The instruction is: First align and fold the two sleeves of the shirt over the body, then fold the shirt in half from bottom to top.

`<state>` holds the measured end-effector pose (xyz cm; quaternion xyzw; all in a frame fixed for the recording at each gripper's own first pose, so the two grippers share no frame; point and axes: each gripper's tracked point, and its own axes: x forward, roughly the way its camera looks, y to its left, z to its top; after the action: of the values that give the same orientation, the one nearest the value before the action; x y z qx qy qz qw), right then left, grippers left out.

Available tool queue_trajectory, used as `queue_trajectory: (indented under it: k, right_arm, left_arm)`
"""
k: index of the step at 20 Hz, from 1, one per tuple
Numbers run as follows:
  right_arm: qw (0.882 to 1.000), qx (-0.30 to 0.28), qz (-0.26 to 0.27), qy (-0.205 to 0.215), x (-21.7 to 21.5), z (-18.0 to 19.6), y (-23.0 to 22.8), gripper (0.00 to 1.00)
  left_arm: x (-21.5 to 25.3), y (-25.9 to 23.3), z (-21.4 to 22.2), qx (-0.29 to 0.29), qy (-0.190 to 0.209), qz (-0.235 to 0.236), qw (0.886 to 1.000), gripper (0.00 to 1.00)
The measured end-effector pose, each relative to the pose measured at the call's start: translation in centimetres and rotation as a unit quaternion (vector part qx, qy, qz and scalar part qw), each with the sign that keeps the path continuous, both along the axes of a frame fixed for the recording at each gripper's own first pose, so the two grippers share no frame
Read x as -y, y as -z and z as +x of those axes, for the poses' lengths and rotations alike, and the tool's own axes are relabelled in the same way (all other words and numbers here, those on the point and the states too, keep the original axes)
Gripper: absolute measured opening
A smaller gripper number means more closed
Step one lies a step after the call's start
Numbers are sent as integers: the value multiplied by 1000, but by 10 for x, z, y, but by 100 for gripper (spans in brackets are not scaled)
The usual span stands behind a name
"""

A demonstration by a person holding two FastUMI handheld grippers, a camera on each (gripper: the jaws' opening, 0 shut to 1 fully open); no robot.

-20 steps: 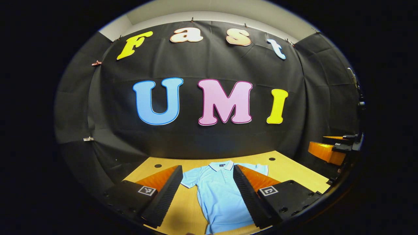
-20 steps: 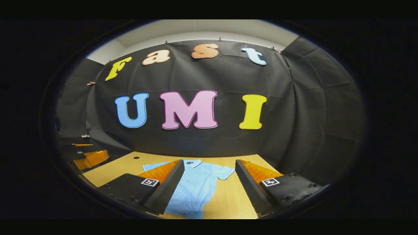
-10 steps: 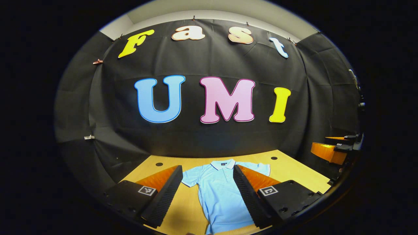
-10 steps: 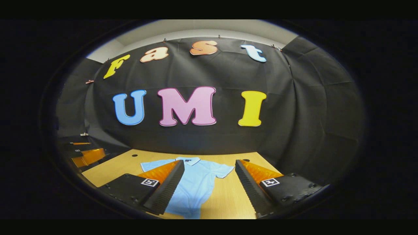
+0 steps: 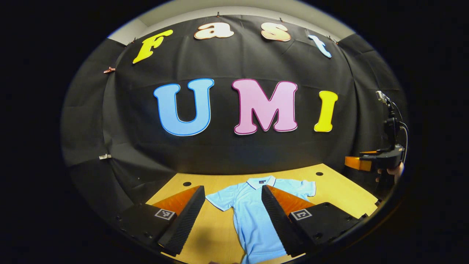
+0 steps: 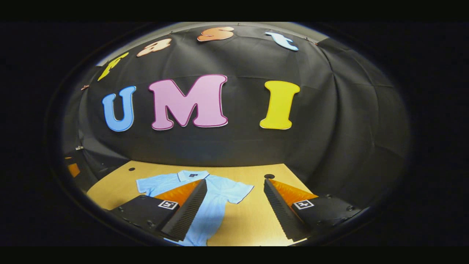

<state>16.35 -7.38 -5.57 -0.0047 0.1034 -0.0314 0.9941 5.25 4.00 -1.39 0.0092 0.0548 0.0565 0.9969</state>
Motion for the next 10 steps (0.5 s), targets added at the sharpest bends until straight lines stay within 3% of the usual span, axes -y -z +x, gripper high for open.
queue_trajectory:
  k: [4,10]
  right_arm:
    - [999,-43,8,4,18,72,39,98]
    - [987,-156,29,-1,31,167,155,98]
  left_arm:
    - [-14,10,16,-24,-34,-2,999,98]
    - [-35,30,39,-59,-90,15,994,98]
